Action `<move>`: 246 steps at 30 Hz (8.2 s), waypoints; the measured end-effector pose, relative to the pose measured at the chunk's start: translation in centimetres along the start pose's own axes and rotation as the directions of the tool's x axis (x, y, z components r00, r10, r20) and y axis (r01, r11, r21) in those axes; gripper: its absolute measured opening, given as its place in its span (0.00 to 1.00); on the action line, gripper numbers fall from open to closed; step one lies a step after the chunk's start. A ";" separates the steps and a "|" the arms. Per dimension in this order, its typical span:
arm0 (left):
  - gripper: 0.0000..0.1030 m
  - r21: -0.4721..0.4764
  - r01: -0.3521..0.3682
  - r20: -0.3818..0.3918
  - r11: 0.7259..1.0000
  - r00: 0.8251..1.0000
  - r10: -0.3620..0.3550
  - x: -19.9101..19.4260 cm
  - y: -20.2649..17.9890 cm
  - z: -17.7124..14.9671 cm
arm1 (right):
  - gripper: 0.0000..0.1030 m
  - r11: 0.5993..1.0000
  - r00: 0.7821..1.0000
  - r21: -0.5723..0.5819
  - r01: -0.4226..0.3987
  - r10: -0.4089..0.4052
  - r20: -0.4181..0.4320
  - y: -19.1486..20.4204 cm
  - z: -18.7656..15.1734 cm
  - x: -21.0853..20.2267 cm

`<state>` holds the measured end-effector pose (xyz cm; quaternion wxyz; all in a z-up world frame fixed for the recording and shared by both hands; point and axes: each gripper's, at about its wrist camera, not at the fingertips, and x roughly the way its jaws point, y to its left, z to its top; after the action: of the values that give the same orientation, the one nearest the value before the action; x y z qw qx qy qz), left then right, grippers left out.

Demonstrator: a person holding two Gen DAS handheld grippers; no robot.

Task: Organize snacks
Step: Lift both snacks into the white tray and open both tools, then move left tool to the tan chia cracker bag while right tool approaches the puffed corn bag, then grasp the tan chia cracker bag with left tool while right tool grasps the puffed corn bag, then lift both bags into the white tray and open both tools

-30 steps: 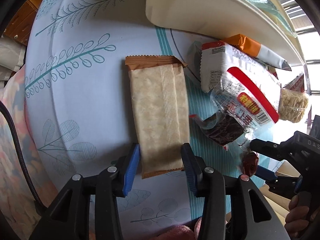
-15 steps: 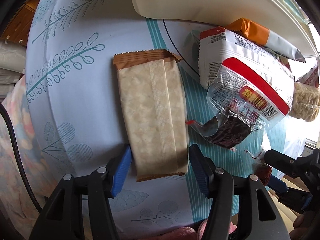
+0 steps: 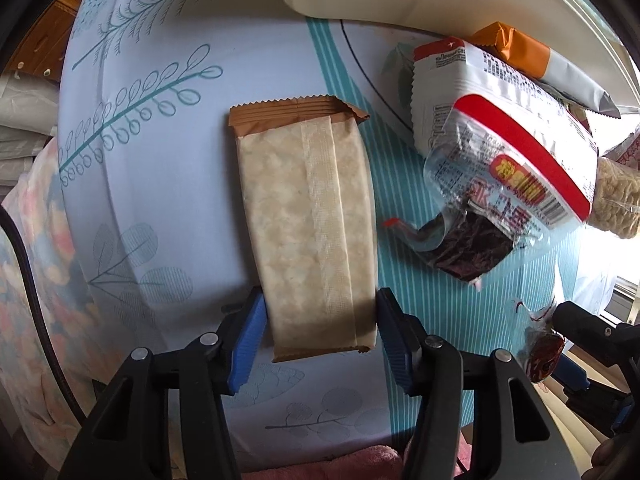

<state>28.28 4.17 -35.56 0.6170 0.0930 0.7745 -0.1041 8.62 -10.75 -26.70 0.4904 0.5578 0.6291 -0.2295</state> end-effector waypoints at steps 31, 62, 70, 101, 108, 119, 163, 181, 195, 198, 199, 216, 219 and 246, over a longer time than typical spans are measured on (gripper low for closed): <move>0.10 -0.003 0.156 0.187 0.988 0.970 -0.153 -13.9 5.2 -5.9 | 0.57 0.961 0.968 -0.266 -0.080 0.139 0.211 3.3 -6.4 -8.8; 0.24 -0.226 0.359 0.566 0.905 0.805 -0.178 -15.2 2.5 -8.1 | 0.57 0.657 0.861 -0.743 0.126 0.300 0.410 12.9 -1.9 -15.1; 0.30 -0.325 0.333 0.588 0.885 0.804 -0.086 -14.8 1.6 -8.5 | 0.57 0.549 0.836 -0.816 0.179 0.353 0.420 14.6 0.9 -14.9; 0.79 -0.375 0.368 0.636 0.851 0.770 -0.053 -15.6 4.0 -17.0 | 0.72 0.523 0.766 -0.824 0.218 0.432 0.477 8.5 -2.5 -18.1; 0.79 -0.400 0.405 0.666 0.822 0.745 -0.043 -15.8 4.6 -19.4 | 0.82 0.545 0.737 -0.799 0.252 0.427 0.524 4.6 -4.6 -19.5; 0.79 -0.538 0.471 0.614 0.699 0.787 -0.058 -12.8 5.3 -19.5 | 0.95 0.377 0.738 -0.815 0.440 0.366 0.567 1.8 -6.2 -18.4; 0.84 -0.960 0.277 0.270 0.041 0.954 -0.130 1.7 8.0 -11.9 | 0.95 -0.708 0.751 -0.430 0.560 0.215 0.624 0.6 -2.3 -6.2; 0.63 -0.975 0.223 0.220 0.007 0.967 -0.128 1.2 8.2 -9.9 | 0.68 -0.720 0.761 -0.468 0.512 0.127 0.636 1.1 -1.2 -4.3; 0.56 -0.960 0.274 0.262 0.051 0.950 -0.170 0.6 6.0 -11.3 | 0.61 -0.703 0.759 -0.493 0.513 0.102 0.644 1.0 -1.1 -4.5; 0.56 -0.956 0.284 0.269 0.071 0.949 -0.164 -0.1 5.5 -11.7 | 0.61 -0.699 0.762 -0.489 0.521 0.123 0.636 1.1 -1.5 -5.0; 0.56 -0.955 0.286 0.271 0.080 0.949 -0.160 -0.5 5.4 -11.8 | 0.61 -0.697 0.763 -0.490 0.524 0.129 0.633 1.1 -1.8 -5.1; 0.56 -0.863 0.321 0.342 0.390 0.940 -0.018 -10.6 1.3 -12.1 | 0.61 -0.595 0.798 -0.565 0.571 0.239 0.554 2.8 -5.0 -8.1; 0.56 -0.834 0.314 0.363 0.455 0.931 0.024 -13.3 1.2 -12.5 | 0.61 -0.561 0.805 -0.595 0.575 0.258 0.534 3.6 -5.4 -8.8; 0.56 -0.369 0.252 0.608 0.895 0.794 0.027 -22.3 -2.3 -0.4 | 0.61 -0.258 0.719 -0.677 0.690 0.358 0.596 11.1 -3.5 -10.0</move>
<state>32.20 1.68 -13.67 0.8265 -0.1309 0.5474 0.0084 16.57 -9.58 -13.63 0.8562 -0.2780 0.4230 0.1033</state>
